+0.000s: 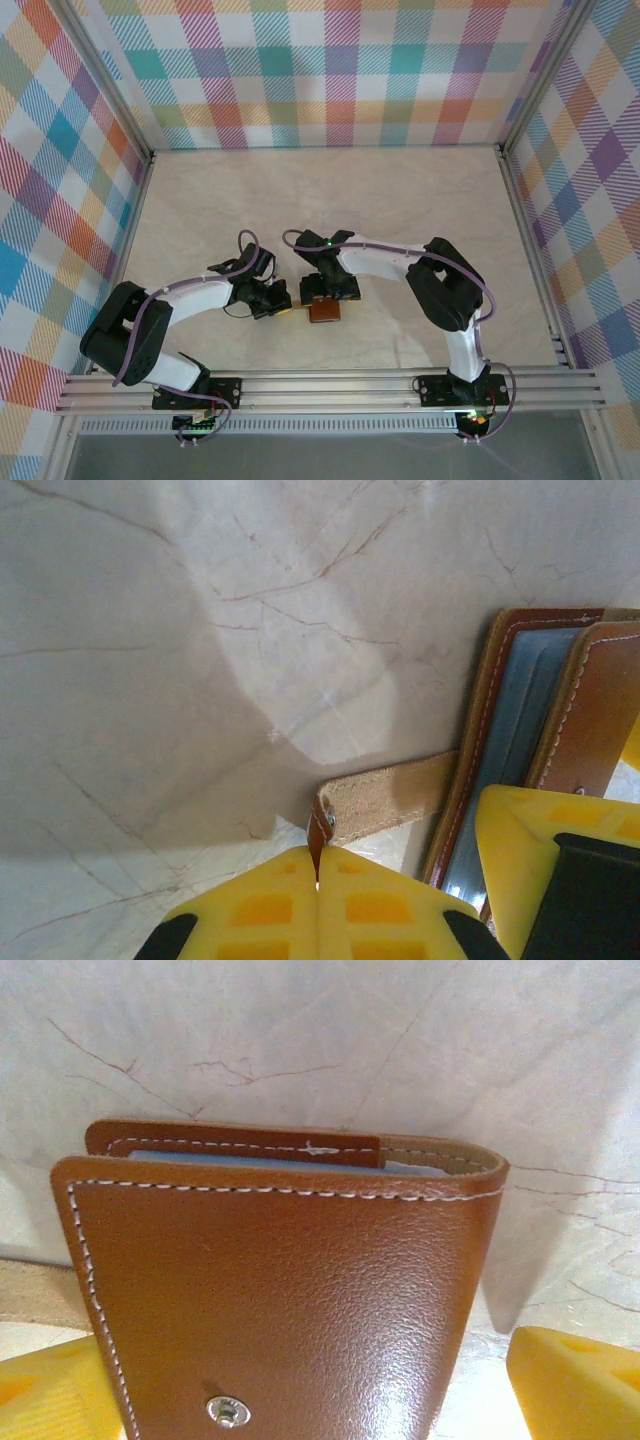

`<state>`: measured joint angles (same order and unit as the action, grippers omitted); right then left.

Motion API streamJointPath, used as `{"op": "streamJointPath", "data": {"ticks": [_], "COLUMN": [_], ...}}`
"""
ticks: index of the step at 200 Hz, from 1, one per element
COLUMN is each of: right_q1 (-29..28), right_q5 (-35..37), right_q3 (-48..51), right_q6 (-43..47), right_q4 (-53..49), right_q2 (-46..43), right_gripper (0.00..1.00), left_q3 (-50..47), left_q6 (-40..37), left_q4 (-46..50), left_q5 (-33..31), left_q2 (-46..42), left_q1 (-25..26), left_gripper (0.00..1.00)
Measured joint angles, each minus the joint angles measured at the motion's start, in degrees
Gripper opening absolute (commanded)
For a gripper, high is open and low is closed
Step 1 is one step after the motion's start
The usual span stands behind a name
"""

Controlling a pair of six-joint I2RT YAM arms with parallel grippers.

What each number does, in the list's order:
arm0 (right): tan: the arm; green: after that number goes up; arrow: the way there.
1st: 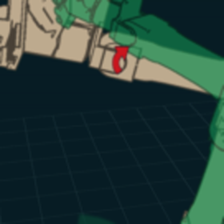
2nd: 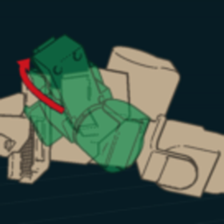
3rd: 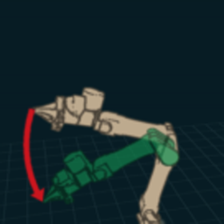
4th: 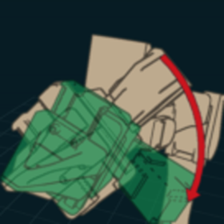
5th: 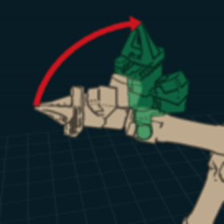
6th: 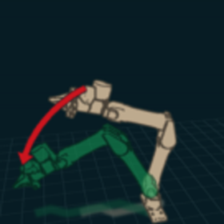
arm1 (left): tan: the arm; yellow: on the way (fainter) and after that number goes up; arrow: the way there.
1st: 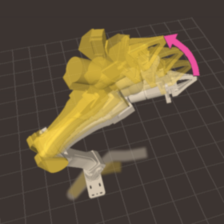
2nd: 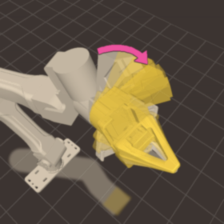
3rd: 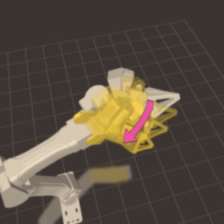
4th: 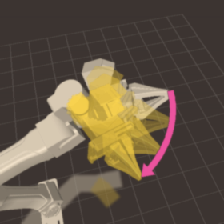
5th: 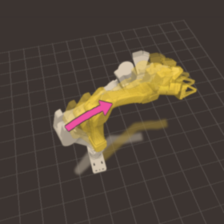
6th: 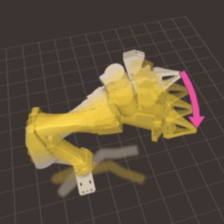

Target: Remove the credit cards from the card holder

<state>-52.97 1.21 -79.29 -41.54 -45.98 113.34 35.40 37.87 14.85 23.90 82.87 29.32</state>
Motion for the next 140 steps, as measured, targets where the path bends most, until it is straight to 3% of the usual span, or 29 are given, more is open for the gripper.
{"op": "streamJointPath", "data": {"ticks": [99,140], "right_q1": [-0.1,0.6], "right_q5": [4.0,4.3], "right_q3": [1.5,4.1], "right_q6": [0.1,0.3], "right_q4": [-3.2,-3.2], "right_q2": [-6.9,-9.9], "right_gripper": [0.9,0.78], "left_q3": [0.1,0.1], "left_q6": [-0.3,-0.3], "left_q4": [0.2,0.2], "left_q5": [0.1,0.0], "left_q2": [0.2,0.2], "left_q1": [-0.3,-0.3], "left_gripper": [0.02,0.02]}}
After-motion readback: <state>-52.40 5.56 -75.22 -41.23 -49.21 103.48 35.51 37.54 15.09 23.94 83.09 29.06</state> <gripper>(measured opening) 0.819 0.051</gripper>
